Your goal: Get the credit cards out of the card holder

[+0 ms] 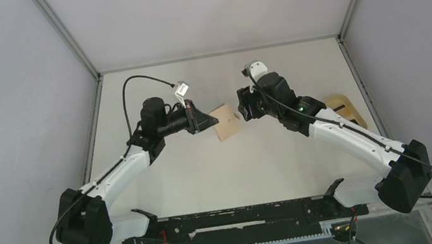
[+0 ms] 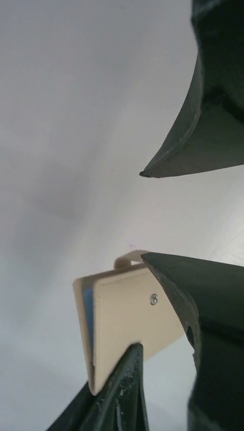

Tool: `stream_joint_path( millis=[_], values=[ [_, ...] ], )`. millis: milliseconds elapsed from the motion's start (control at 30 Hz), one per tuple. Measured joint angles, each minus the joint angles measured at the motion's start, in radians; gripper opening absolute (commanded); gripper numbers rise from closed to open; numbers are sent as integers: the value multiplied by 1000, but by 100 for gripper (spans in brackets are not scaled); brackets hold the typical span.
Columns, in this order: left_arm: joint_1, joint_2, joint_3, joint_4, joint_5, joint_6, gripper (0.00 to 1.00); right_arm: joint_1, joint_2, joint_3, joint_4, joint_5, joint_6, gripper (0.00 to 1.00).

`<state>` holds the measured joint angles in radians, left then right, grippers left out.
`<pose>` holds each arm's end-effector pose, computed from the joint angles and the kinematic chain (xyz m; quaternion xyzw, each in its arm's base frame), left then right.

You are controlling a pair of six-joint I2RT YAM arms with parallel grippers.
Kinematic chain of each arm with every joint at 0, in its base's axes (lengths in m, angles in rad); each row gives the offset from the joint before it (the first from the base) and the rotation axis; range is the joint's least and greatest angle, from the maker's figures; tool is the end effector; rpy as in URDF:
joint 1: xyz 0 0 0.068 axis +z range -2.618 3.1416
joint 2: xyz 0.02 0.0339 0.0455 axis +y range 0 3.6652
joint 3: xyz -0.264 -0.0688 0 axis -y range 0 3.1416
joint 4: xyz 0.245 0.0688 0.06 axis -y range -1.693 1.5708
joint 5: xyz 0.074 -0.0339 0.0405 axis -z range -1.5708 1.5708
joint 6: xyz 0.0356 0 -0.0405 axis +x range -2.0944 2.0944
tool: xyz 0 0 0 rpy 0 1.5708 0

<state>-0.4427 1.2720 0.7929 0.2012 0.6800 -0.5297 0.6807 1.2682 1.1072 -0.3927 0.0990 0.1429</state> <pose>0.2481 -0.1424 0.2782 0.1680 0.7606 -0.5007 0.3777 0.2244 0.1772 0.3279 -0.2085 0.8474 0.1550 0.4630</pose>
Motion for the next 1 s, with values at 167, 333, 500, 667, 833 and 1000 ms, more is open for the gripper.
stream_joint_path(
  millis=[167, 333, 500, 667, 833, 1000],
  values=[
    [0, -2, 3, -41, 36, 8, 0, 0, 0, 0, 18, 31, -36, 53],
    [0, -2, 3, -55, 52, 8, 0, 0, 0, 0, 23, -3, -37, 57],
    [0, -1, 3, -55, 57, 8, 0, 1, -2, -1, 24, -82, -37, 57],
    [2, -2, 3, -55, 57, 8, 0, 3, 2, -2, 19, -135, -37, 49],
    [13, -2, 3, -55, 58, 7, 0, 3, 28, -17, 13, -156, -36, 47],
    [27, -5, 3, -55, 61, 6, 0, 3, 57, -29, -1, -169, -36, 46]
  ],
)
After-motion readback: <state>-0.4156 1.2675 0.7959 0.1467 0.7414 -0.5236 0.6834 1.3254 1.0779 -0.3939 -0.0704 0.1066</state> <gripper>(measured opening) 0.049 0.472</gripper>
